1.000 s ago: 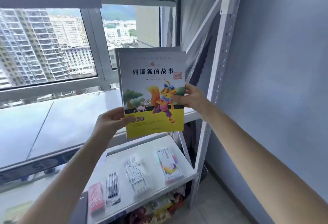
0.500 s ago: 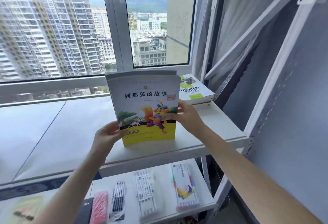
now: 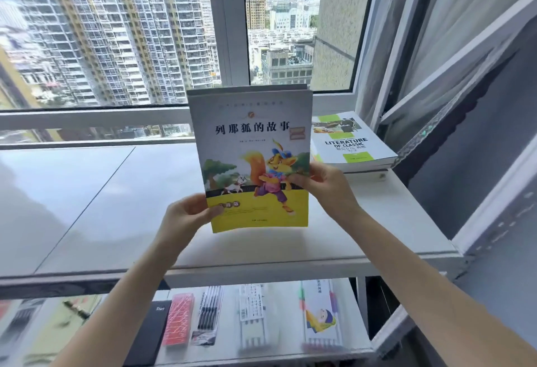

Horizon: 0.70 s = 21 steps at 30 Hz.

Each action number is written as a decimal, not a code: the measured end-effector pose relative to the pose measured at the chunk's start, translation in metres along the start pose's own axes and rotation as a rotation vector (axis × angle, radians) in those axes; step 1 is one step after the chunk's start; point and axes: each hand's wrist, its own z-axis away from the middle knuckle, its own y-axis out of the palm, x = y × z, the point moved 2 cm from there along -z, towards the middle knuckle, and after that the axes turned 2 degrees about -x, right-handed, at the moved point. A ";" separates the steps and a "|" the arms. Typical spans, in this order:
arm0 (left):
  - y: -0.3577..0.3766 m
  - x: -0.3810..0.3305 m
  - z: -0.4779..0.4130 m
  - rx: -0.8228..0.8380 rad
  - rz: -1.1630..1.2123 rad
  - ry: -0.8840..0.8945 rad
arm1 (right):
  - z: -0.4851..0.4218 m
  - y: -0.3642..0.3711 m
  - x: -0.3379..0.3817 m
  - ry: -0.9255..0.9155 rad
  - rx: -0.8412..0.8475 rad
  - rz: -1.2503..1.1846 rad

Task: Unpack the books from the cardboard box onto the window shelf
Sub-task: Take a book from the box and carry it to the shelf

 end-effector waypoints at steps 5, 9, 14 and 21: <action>-0.001 -0.026 -0.046 0.022 0.083 -0.229 | -0.069 0.010 0.002 0.226 -0.037 0.069; 0.002 -0.018 -0.093 0.055 0.096 -0.426 | -0.119 0.029 -0.022 0.441 -0.073 0.160; 0.005 0.005 -0.123 0.122 0.059 -0.535 | -0.140 0.040 -0.054 0.605 -0.040 0.425; -0.003 0.014 -0.143 0.255 -0.215 -0.485 | -0.142 0.048 -0.063 0.665 -0.053 0.381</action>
